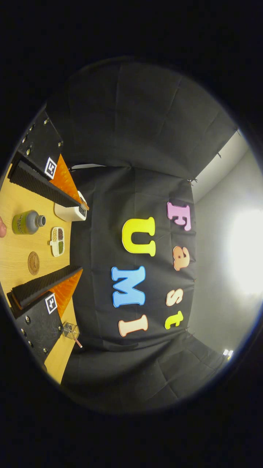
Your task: Take the bottle from table, then pour the juice into the cup, finally place the bottle on the coaster
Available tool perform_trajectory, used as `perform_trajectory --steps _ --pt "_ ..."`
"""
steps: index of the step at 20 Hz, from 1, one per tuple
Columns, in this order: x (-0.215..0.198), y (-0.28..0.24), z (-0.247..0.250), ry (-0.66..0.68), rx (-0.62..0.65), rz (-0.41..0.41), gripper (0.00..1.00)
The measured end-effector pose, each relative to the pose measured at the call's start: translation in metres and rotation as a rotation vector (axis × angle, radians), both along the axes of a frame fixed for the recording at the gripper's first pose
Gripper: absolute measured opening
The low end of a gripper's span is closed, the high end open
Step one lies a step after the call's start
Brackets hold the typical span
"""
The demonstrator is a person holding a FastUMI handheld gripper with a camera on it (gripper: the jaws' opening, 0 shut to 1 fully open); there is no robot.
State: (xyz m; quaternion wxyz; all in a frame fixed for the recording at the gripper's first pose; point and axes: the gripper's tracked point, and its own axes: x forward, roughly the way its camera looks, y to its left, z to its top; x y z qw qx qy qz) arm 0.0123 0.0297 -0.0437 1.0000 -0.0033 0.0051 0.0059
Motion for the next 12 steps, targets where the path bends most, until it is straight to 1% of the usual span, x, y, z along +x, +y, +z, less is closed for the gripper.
perform_trajectory --steps 6,9,12 --pt "0.015 0.02 -0.049 0.069 -0.024 0.013 0.98" --pt "0.023 0.024 -0.07 0.089 -0.01 0.0 0.98" --pt "0.033 0.023 -0.1 0.142 -0.011 -0.023 0.98"
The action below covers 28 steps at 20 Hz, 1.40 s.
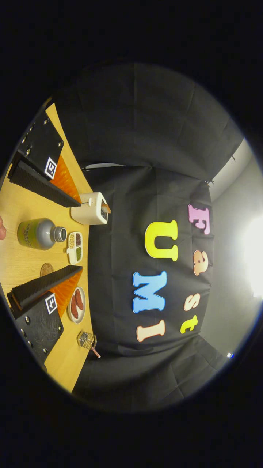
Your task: Take the bottle from table, then pour the juice into the cup, finally place the bottle on the coaster
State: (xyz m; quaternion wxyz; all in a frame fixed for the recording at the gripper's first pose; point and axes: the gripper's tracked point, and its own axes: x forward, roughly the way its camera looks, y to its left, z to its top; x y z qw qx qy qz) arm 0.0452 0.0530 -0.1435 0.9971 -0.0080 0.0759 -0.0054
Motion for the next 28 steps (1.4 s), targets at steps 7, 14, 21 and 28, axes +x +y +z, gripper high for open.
perform_trajectory --steps 7,14,21,28 --pt "0.011 0.001 -0.061 0.124 -0.017 -0.034 0.98" --pt "0.013 0.008 -0.109 0.231 0.001 -0.056 0.98" --pt "0.008 0.014 -0.144 0.312 0.019 -0.077 0.98" --pt "0.009 0.009 -0.157 0.347 0.024 -0.107 0.85"
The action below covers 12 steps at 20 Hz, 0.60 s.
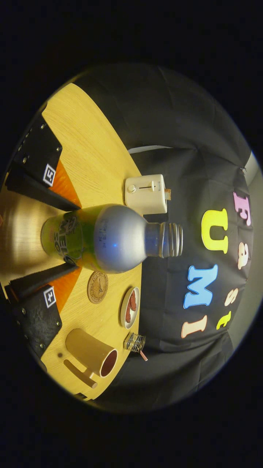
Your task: Take the bottle from table, then pour the juice into the cup, finally place the bottle on the coaster
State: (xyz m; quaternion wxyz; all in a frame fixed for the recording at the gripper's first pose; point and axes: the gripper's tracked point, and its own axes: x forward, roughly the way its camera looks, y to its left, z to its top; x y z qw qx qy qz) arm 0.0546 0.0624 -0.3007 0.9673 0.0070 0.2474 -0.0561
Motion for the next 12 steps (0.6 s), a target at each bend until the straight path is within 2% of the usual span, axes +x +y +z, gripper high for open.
perform_trajectory --steps 5,12 --pt "0.001 0.0 0.0 0.026 0.026 0.006 0.79" --pt "0.005 -0.004 0.022 0.01 0.231 -0.043 0.79"
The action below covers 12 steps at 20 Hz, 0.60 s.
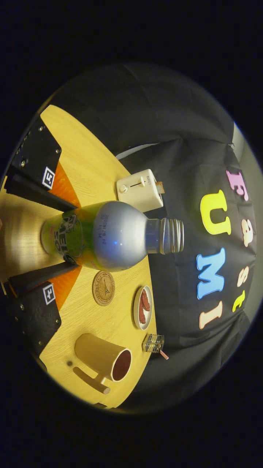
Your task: Take the bottle from table, then pour the juice into the cup, finally place the bottle on the coaster
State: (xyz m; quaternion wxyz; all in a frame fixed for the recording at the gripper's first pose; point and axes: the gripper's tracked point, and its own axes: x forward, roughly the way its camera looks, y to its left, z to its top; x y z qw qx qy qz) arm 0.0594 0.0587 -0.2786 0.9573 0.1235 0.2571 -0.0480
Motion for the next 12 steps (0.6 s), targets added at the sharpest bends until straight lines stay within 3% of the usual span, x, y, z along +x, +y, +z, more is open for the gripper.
perform_trajectory --steps 9,12 --pt "0.016 -0.015 0.034 -0.066 0.238 -0.095 0.79" --pt "0.018 -0.017 0.043 -0.101 0.37 -0.12 0.78"
